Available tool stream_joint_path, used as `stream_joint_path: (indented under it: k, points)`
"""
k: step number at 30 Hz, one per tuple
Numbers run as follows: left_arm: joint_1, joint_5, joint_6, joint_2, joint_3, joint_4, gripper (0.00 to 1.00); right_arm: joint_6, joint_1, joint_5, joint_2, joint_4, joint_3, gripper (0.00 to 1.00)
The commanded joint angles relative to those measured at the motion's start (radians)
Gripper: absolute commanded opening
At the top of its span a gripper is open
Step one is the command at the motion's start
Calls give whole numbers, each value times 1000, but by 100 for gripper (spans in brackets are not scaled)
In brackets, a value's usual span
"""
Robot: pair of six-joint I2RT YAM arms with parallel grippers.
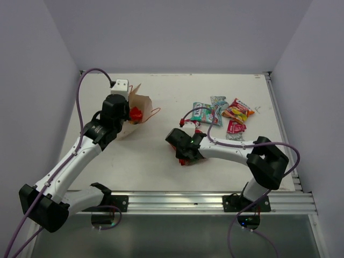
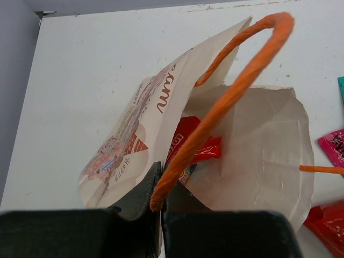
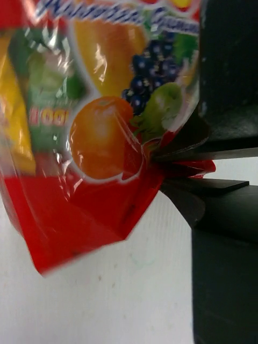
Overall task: Place the snacks into the paper bag
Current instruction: Place the snack at the center of the board.
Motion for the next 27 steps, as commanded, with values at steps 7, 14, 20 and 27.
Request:
stream_joint_path:
  k: [7, 14, 20, 27]
  points:
    - [13, -29, 6, -14, -17, 8, 0, 46, -1, -355, 117, 497, -20, 34]
    - [13, -33, 5, -14, -20, 10, 0, -31, -1, -345, 82, 466, 23, 53]
    - [14, -35, 5, -10, -20, 10, 0, -57, 1, -297, -76, 420, -28, 77]
    - [14, -29, 5, -4, -20, 10, 0, 79, -1, -178, -290, 422, -193, 97]
